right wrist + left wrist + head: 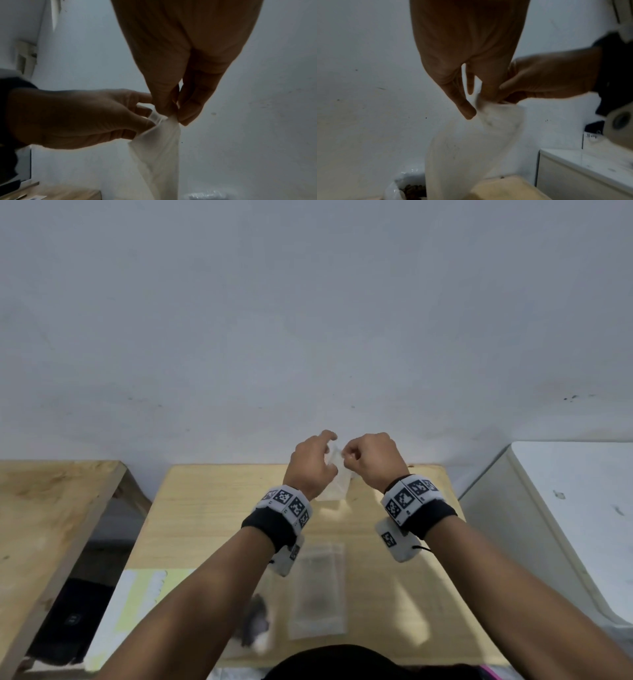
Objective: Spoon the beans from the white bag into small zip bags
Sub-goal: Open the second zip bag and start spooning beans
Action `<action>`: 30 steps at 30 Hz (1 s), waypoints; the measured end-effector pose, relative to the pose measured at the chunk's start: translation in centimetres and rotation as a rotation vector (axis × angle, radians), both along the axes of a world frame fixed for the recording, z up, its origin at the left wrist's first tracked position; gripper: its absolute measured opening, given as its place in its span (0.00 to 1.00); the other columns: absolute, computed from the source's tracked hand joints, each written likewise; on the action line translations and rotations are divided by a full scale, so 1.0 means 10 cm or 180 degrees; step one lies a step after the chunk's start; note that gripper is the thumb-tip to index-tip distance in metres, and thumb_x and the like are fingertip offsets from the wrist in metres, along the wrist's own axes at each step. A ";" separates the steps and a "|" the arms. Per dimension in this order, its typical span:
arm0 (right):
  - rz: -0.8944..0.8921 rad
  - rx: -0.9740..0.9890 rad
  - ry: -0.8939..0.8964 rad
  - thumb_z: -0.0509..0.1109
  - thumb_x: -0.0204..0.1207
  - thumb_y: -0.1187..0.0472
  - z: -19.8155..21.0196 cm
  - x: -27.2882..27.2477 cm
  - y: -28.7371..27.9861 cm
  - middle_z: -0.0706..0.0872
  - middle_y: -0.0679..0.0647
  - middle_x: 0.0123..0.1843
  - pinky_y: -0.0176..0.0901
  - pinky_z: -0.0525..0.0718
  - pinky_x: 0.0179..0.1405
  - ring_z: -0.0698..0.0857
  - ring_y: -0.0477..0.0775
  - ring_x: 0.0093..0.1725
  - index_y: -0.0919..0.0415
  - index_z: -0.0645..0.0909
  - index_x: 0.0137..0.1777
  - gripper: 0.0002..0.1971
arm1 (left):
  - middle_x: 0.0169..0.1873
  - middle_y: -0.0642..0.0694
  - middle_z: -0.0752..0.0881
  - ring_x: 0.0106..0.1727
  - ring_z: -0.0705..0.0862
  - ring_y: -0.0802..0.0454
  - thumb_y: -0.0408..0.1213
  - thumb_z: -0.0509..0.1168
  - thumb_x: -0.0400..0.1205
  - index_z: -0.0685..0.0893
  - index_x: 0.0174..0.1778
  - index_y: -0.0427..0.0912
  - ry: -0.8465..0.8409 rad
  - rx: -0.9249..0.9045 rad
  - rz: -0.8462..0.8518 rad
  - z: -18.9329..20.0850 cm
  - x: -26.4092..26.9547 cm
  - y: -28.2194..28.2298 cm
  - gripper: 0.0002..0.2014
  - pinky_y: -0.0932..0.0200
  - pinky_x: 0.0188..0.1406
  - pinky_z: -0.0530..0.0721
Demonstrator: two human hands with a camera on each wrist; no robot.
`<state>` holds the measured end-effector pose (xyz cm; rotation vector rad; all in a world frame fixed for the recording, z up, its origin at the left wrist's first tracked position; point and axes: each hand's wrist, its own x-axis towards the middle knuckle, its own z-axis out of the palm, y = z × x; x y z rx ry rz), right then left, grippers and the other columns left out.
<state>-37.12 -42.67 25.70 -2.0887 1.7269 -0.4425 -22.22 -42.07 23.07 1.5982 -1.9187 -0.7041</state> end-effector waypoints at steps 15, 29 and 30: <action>-0.0322 -0.0016 0.0454 0.65 0.80 0.64 -0.10 -0.08 0.00 0.88 0.54 0.48 0.44 0.78 0.40 0.84 0.61 0.50 0.53 0.89 0.50 0.11 | 0.39 0.37 0.88 0.36 0.90 0.41 0.29 0.73 0.78 0.87 0.32 0.41 -0.0601 0.0488 -0.0174 0.07 0.05 -0.26 0.09 0.47 0.47 0.90; 0.0052 -0.0448 -0.0604 0.70 0.78 0.59 -0.19 0.06 0.00 0.83 0.42 0.25 0.45 0.84 0.41 0.85 0.47 0.32 0.57 0.91 0.39 0.10 | 0.40 0.52 0.85 0.45 0.85 0.52 0.37 0.70 0.81 0.91 0.43 0.40 0.0752 -0.0344 0.0250 -0.07 0.34 -0.05 0.06 0.57 0.47 0.83; -0.0004 -0.0410 -0.0775 0.71 0.78 0.60 -0.21 0.09 0.00 0.85 0.43 0.25 0.45 0.85 0.41 0.86 0.46 0.31 0.58 0.91 0.39 0.09 | 0.45 0.50 0.85 0.48 0.86 0.52 0.40 0.70 0.82 0.91 0.48 0.41 0.0852 -0.0340 0.0227 -0.14 0.37 -0.04 0.07 0.57 0.49 0.84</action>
